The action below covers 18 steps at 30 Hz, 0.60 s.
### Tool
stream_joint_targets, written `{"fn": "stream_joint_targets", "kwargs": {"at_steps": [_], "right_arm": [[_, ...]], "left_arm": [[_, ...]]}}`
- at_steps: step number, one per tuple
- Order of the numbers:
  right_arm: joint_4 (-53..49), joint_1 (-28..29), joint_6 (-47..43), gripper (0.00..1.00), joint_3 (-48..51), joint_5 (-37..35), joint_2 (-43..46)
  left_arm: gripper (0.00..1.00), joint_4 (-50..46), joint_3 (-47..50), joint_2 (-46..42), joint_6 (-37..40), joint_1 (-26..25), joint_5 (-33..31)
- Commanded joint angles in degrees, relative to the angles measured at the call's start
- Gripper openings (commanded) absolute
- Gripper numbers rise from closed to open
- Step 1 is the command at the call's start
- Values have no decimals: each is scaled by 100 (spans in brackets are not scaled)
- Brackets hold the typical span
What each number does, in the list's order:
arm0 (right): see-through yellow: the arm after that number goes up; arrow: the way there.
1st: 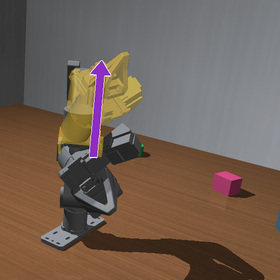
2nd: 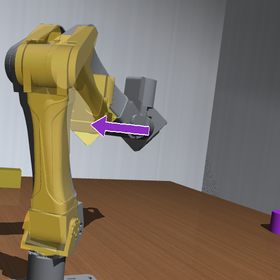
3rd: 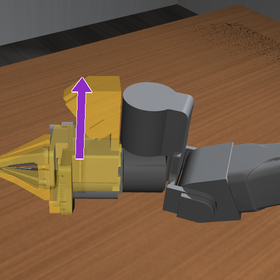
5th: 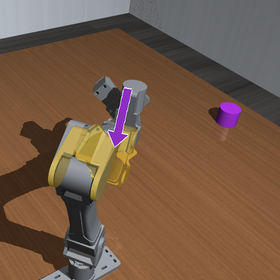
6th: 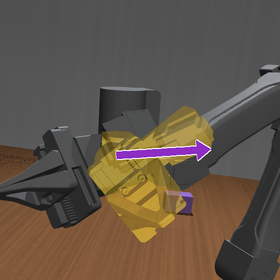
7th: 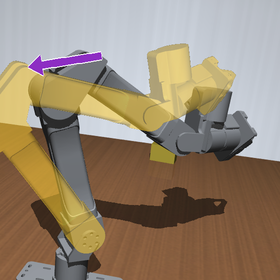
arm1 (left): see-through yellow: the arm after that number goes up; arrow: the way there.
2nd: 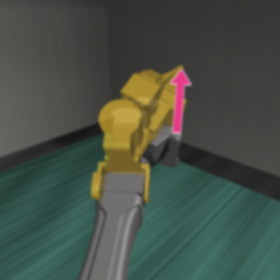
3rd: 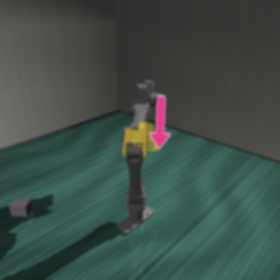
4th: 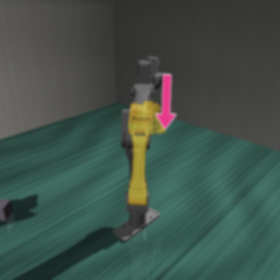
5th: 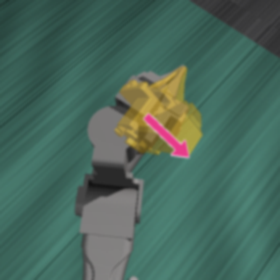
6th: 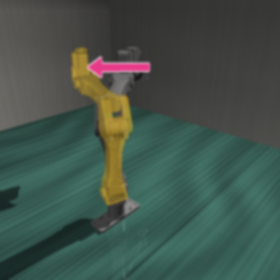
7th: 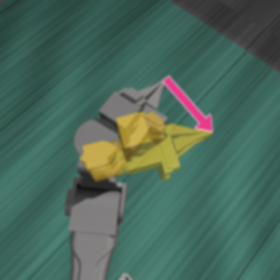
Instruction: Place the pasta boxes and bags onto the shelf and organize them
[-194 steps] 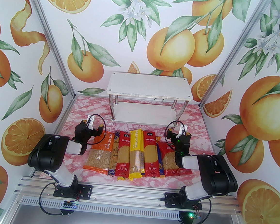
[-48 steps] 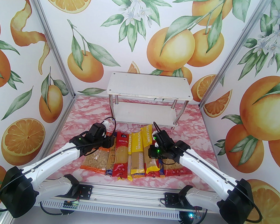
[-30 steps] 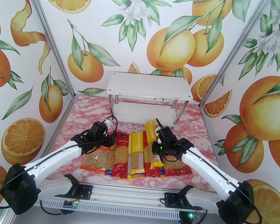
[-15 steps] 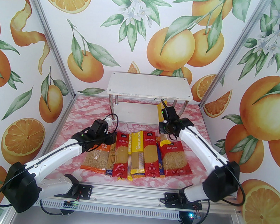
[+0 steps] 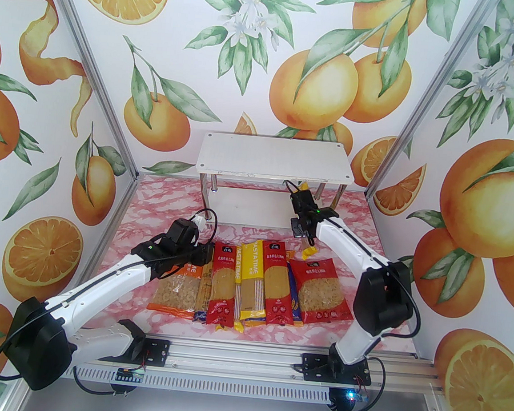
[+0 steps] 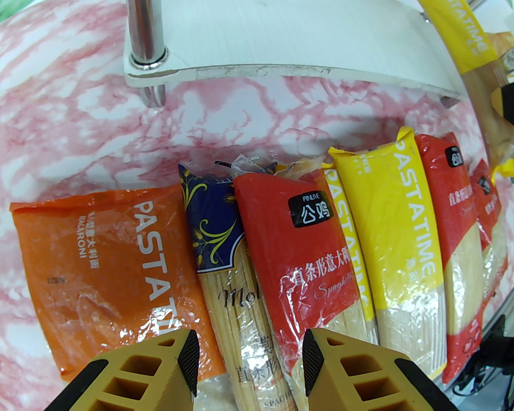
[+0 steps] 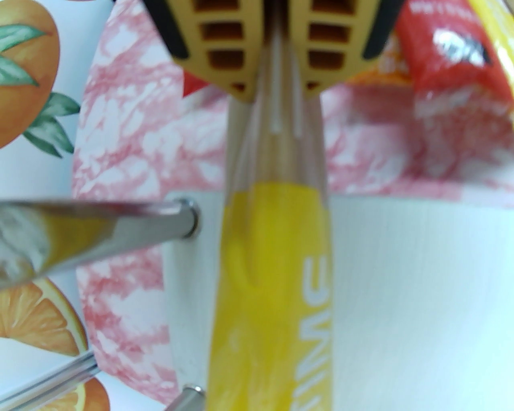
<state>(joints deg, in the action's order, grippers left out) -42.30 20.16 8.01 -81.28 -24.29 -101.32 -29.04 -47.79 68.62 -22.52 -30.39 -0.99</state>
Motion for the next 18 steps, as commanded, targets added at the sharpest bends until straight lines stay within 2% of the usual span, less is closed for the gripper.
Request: {"fn": "stream_joint_targets", "kwargs": {"at_steps": [1,11,18], "right_arm": [[948,-31,-202,0,-488,-883,-35],[1336,-82,-423,0,-1012,-1247,-730],[1330,-301,-84,0,-1356,-629,-1161]], "left_arm": [[48,-76,-222,-2,11,33,-84],[48,-200,-223,-60,29,42,-173],[48,-296,-194,-128,3,51,-273]]}}
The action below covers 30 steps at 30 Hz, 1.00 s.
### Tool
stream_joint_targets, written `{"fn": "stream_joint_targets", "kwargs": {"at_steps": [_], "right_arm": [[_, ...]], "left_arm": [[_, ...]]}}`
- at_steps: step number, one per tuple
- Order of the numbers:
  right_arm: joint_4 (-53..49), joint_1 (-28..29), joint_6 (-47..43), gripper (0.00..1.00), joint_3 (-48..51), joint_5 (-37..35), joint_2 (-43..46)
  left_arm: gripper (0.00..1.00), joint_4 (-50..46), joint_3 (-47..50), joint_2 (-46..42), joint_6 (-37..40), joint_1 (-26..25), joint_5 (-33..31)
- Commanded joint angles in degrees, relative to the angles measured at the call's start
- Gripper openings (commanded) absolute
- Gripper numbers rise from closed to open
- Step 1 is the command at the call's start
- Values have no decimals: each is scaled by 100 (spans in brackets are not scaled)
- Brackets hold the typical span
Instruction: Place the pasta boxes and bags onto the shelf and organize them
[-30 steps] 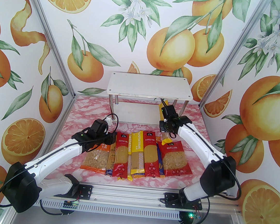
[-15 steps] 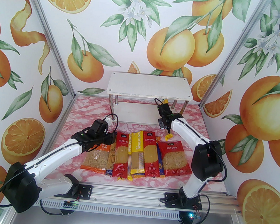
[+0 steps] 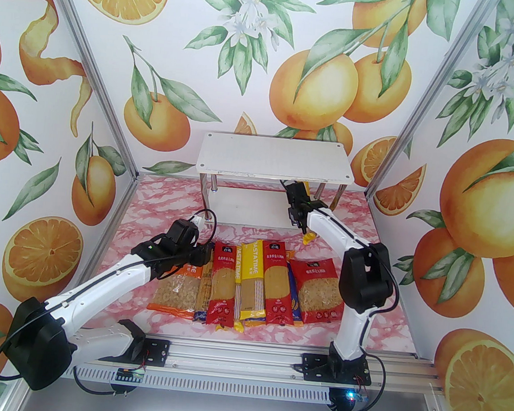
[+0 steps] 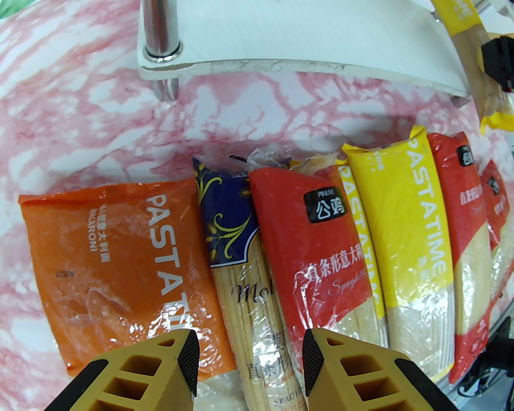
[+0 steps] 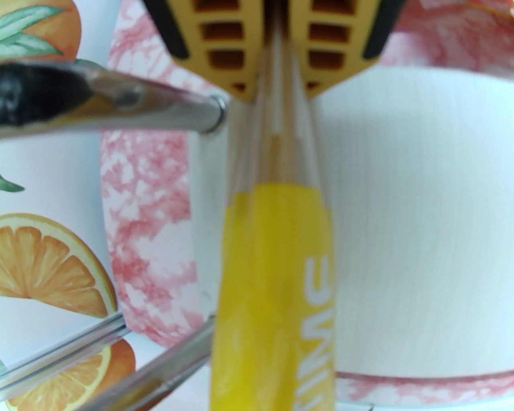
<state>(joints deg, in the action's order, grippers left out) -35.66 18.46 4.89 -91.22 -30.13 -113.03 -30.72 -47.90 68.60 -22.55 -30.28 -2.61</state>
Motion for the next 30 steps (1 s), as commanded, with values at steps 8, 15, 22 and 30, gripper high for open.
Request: {"fn": "stream_joint_targets", "kwargs": {"at_steps": [8,15,22,30], "right_arm": [[885,-405,544,0,-457,909,-85],[1284,-620,716,0,-214,1675,48],[1098,-736,849,0,-361,1974,-156],[1619,-930,1360,0,-34,2838,19]], "left_arm": [[48,-180,-194,-113,-19,49,-160],[48,-124,-236,43,-44,52,-122],[48,-74,-286,193,-57,49,-86],[48,-86,-273,180,-62,48,-105]]}}
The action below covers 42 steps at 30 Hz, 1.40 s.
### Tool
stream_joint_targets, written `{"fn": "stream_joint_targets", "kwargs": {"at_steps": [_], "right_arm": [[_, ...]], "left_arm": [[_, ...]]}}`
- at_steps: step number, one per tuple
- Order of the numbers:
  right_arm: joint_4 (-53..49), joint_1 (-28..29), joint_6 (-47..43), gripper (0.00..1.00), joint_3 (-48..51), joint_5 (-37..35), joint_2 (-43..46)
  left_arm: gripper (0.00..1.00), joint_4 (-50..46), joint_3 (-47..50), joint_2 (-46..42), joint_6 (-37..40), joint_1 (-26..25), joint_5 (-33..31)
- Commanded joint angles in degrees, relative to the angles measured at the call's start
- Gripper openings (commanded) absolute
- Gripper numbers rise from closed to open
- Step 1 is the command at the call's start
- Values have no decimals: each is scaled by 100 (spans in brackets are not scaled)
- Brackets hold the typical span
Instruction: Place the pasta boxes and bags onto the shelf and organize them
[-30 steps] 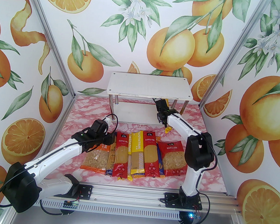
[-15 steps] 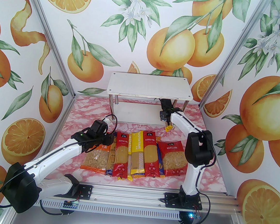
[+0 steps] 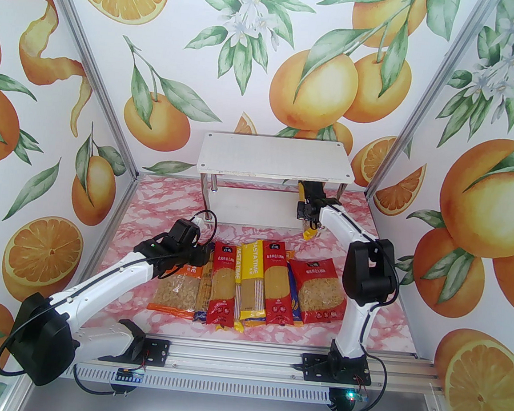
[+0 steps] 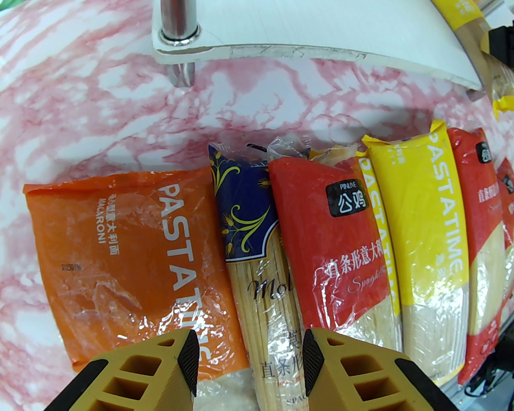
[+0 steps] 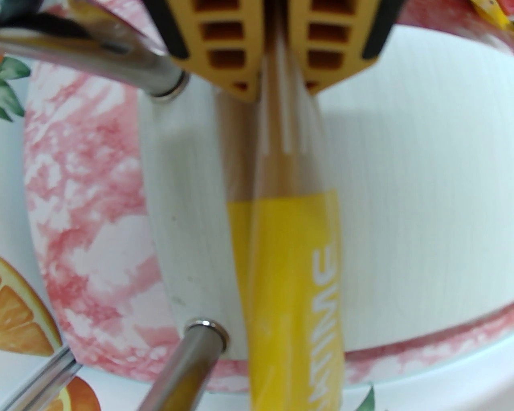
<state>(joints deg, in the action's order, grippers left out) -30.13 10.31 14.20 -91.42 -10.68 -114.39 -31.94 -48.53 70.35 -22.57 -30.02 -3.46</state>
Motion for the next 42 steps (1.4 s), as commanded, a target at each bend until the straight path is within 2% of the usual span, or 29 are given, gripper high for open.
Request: {"fn": "stream_joint_targets", "kwargs": {"at_steps": [1,4,7,12,13,17,28,32,33,34,37,39,42], "right_arm": [[1043,-123,411,0,-37,878,133],[823,-127,415,0,-199,751,14],[491,-135,417,16,-341,576,-107],[299,-132,452,53,-459,179,-39],[302,-134,452,56,-437,107,-4],[379,-125,388,58,-397,-47,122],[1228,188,16,67,873,-405,1355],[1325,335,-72,66,1211,-511,1679],[1310,366,-83,62,1259,-514,1717],[1304,382,-113,55,1281,-503,1731],[1206,426,-134,19,1384,-435,1719],[1169,453,-128,1,1465,-466,1697],[1192,485,-77,0,1622,-526,1660]], "left_arm": [[48,37,-209,0,-60,22,-16],[48,31,-193,-12,-72,23,-8],[49,30,-169,-64,-87,23,-5],[50,24,-116,-160,-106,23,-38],[50,22,-106,-170,-104,23,-40],[50,22,-96,-205,-109,23,-39],[50,-4,-3,-390,-94,22,-102],[50,-4,10,-390,-72,21,-99],[50,4,10,-390,-72,20,-98],[49,17,10,-390,-71,23,-101],[49,16,27,-395,-55,22,-98],[49,7,33,-407,-42,22,-95],[49,-5,30,-421,-30,24,-99]]}}
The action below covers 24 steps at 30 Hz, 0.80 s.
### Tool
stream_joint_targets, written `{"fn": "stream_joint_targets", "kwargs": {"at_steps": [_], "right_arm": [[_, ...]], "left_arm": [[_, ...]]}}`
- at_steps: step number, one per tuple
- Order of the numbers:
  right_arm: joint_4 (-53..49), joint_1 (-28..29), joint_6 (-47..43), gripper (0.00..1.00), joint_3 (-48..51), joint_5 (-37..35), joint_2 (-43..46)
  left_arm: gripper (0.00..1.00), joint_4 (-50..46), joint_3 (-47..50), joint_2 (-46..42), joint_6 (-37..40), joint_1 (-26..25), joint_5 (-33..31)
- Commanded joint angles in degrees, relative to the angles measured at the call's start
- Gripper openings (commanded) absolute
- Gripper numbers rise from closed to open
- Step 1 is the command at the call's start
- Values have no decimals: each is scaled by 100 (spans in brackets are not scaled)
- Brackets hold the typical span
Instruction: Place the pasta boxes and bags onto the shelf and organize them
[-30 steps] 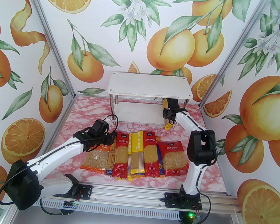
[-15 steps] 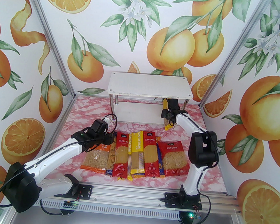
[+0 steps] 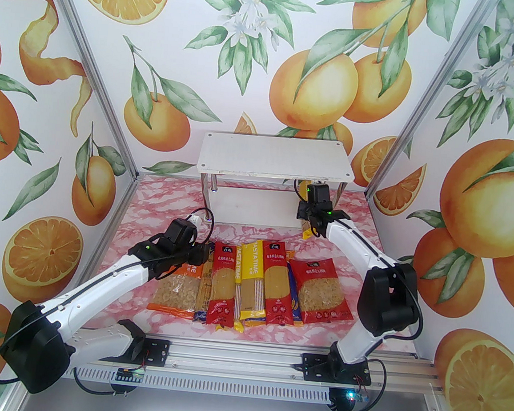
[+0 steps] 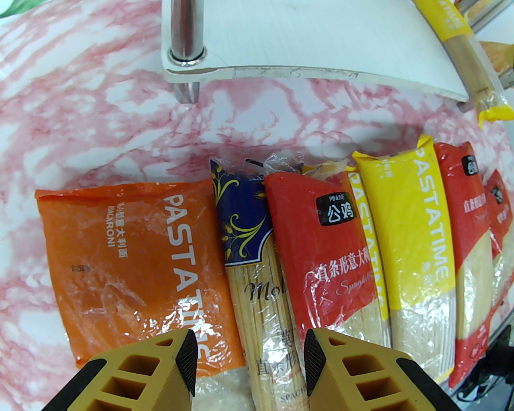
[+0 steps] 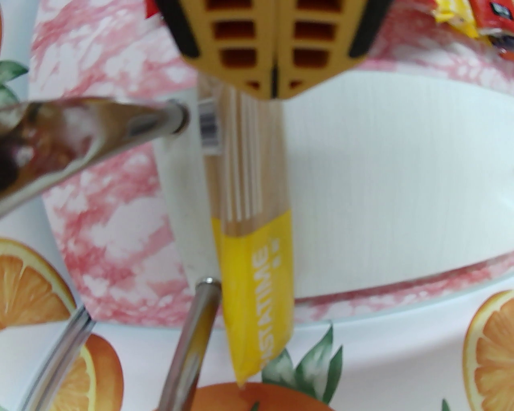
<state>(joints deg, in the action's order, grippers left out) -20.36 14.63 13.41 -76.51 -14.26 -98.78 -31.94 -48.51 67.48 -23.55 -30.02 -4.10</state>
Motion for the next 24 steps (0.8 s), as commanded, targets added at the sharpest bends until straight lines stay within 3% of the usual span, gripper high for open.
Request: {"fn": "stream_joint_targets", "kwargs": {"at_steps": [1,24], "right_arm": [[204,49,20,0,148,-189,58],[-943,-138,162,0,-891,-1141,-1276]], "left_arm": [[49,-5,30,-139,70,27,-38],[49,-35,96,-122,61,31,-225]]}}
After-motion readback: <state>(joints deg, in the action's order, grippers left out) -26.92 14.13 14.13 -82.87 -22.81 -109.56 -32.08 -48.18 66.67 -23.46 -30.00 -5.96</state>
